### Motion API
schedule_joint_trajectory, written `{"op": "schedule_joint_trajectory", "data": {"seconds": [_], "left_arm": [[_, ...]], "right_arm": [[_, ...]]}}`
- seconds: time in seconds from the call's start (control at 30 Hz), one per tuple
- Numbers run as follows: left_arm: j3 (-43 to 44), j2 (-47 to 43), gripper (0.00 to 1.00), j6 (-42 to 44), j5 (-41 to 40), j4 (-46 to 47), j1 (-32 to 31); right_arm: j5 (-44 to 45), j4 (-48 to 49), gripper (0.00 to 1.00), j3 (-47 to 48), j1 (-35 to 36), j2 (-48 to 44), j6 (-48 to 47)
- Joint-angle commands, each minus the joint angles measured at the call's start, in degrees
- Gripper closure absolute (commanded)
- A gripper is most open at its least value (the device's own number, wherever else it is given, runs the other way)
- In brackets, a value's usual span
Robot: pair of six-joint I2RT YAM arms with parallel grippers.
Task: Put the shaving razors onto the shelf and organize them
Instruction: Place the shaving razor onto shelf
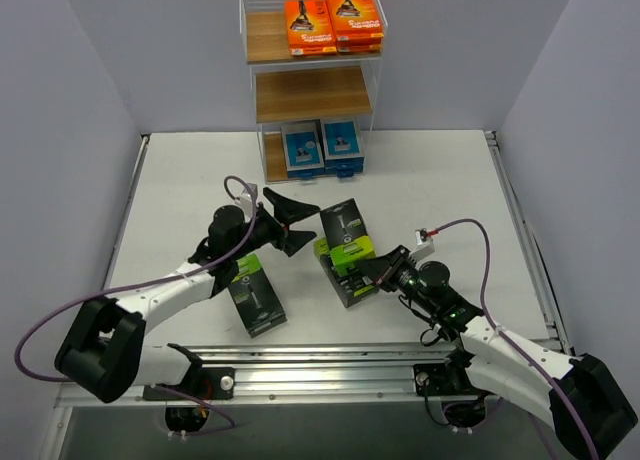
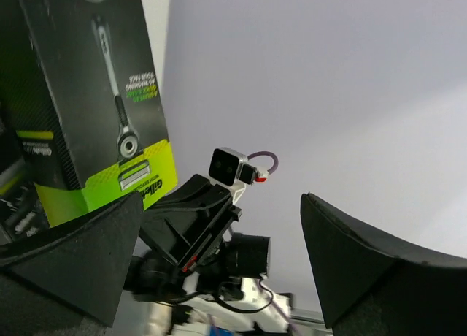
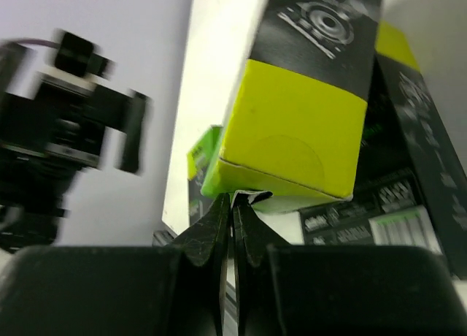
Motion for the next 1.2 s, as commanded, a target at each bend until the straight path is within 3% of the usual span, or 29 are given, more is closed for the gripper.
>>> {"op": "schedule_joint_trajectory", "data": {"seconds": [0.0,0.1,0.37,0.63,0.83,1.17], "left_arm": [[7.4,-6.1,0.03,19.5,-2.0,-22.2,1.0],[9.7,-7.8,0.04,26.5,-3.3,-30.8,1.5],[22.2,2.1,0.04,39.0,2.8,-43.2,2.6],[33.8,10.1,0.04,52.3,0.2,-54.3,2.8],[37.5,15.5,0.04,58.7,-2.0,-55.6,2.8],[35.9,19.3,0.02,59.1,3.3,-48.9,3.2]], "right_arm": [[-4.5,-0.3,1.0,-1.7,0.0,0.2,3.8],[-6.3,0.5,1.0,-3.6,0.1,1.2,5.6],[-8.6,2.4,1.0,-6.8,0.4,1.1,7.7],[-9.1,-7.8,1.0,-6.4,1.2,-8.9,8.6],[-7.5,-20.3,1.0,-5.5,1.5,-18.5,7.9],[-7.9,-37.1,1.0,-1.6,1.7,-22.1,5.5]]}}
